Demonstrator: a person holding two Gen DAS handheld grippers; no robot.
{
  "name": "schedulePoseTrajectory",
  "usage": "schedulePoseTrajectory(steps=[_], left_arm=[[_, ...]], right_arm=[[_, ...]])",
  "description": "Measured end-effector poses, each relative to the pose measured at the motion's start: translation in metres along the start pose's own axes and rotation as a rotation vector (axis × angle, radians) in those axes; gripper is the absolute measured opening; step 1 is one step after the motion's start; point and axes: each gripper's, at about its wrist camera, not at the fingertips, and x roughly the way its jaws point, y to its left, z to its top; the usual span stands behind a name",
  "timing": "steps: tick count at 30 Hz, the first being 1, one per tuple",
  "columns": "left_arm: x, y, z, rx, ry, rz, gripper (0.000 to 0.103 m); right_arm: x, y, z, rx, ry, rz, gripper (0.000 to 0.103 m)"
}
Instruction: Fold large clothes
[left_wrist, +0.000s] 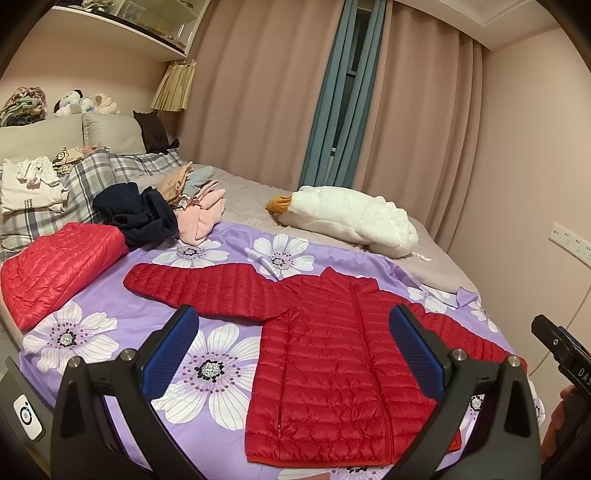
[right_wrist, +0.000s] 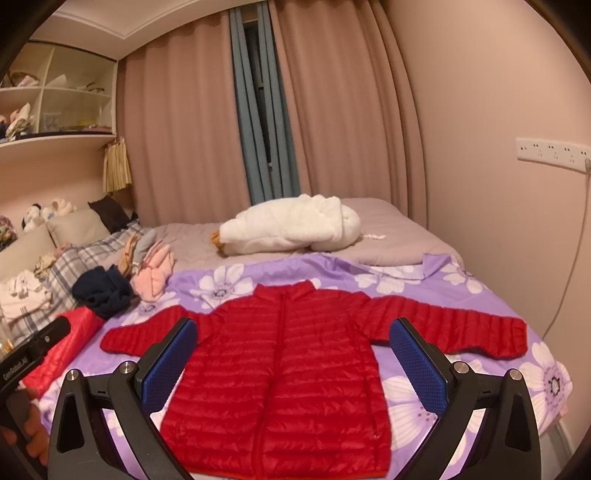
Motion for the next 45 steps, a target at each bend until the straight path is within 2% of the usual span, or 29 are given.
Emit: schedulePoseTrajectory(steps=[20,45], left_arm=[[0.0003,0.0033,0.0003,-0.015,0.004,0.009,0.103],[0.0028,-0.0022,-0.0018,0.016,0.016,0.009,0.103]], right_arm=[[0.0013,-0.0027,-0.001,-0.007,0.009,-0.017,0.103],[0.0064,0.001,0.0012,-0.029,0.027,-0.038,0.103]])
